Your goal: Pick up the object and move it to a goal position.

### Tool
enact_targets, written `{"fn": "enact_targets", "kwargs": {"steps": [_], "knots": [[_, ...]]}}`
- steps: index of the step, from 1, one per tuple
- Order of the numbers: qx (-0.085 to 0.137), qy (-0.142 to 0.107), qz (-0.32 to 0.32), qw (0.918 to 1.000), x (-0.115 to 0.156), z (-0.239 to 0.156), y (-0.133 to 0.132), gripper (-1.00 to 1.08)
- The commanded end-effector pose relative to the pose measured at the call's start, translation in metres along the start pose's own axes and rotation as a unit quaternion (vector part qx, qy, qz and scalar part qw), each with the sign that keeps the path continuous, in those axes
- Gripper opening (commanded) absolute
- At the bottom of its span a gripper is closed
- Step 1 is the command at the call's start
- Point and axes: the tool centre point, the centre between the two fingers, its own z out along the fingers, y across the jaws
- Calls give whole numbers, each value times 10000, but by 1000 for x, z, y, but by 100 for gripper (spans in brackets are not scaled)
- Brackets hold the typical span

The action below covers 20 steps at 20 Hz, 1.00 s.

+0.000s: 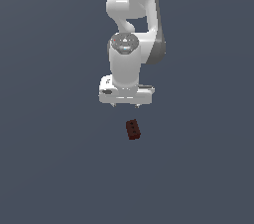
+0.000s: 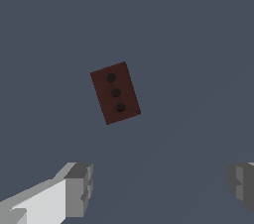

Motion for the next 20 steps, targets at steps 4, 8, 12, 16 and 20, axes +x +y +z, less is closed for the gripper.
{"fn": "enact_targets", "kwargs": {"steps": [4,8,12,16,20], "knots": [[9,1,-53,10000,1,-1,-4,100],[45,5,-245,9997,3,-4,-17,100],[63,4,-308,9995,3,-8,-24,100],[57,8,-321,9995,5,-5,-22,100],[46,25,-453,9990,11,3,-24,100]]}}
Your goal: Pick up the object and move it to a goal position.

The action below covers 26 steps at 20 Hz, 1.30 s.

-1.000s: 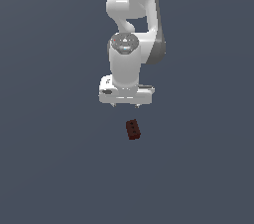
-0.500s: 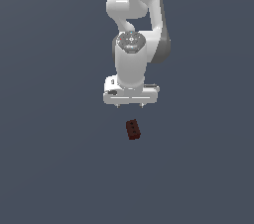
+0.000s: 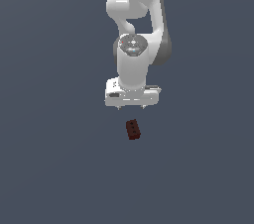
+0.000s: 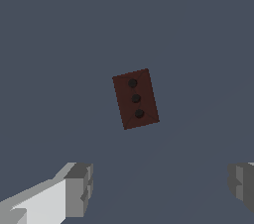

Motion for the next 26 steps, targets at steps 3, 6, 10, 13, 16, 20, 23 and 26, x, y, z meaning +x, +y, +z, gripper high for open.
{"fn": "enact_targets", "kwargs": {"steps": [3,6,10,13,16,20,23,26], "knots": [[-18,22,-209,9998,9,15,-1,100],[-33,48,-421,9991,18,30,-3,100],[-49,87,-728,9973,31,52,-5,100],[-55,109,-898,9959,37,66,-6,100],[-58,124,-1014,9948,41,75,-7,100],[-59,134,-1084,9940,43,80,-8,100],[-58,126,-1069,9942,42,80,-8,100],[-58,127,-1071,9941,43,85,-8,100]]}}
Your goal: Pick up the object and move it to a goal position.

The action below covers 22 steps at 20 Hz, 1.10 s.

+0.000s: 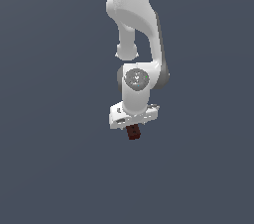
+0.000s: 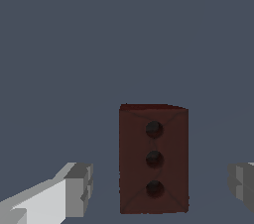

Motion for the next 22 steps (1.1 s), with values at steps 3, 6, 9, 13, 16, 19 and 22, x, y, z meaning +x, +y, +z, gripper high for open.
{"fn": "enact_targets", "kwargs": {"steps": [3,6,9,13,16,19,22], "knots": [[0,-2,-6,10000,0,15,0,100],[0,1,-13,10000,-1,31,0,100],[-1,3,-17,10000,-1,43,0,100],[-1,3,-17,10000,0,48,0,100],[-1,3,-17,10000,1,48,0,-100],[-1,3,-17,10000,1,48,0,-100],[-1,3,-17,10000,1,48,0,-100]]}}
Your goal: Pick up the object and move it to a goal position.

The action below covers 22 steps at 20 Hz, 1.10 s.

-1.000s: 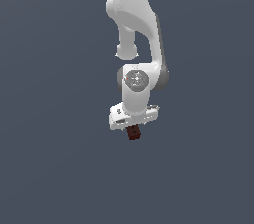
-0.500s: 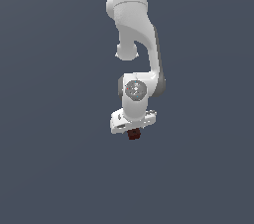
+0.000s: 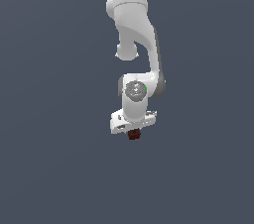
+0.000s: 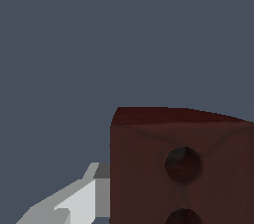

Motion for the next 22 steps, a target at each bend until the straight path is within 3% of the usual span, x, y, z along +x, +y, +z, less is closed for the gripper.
{"fn": "enact_targets", "kwargs": {"steps": [1,12,22], "knots": [[0,6,-3,10000,1,0,0,-100],[-1,3,-2,10000,-9,-1,-16,-100],[0,5,-4,10000,-43,-4,-76,-100]]}}
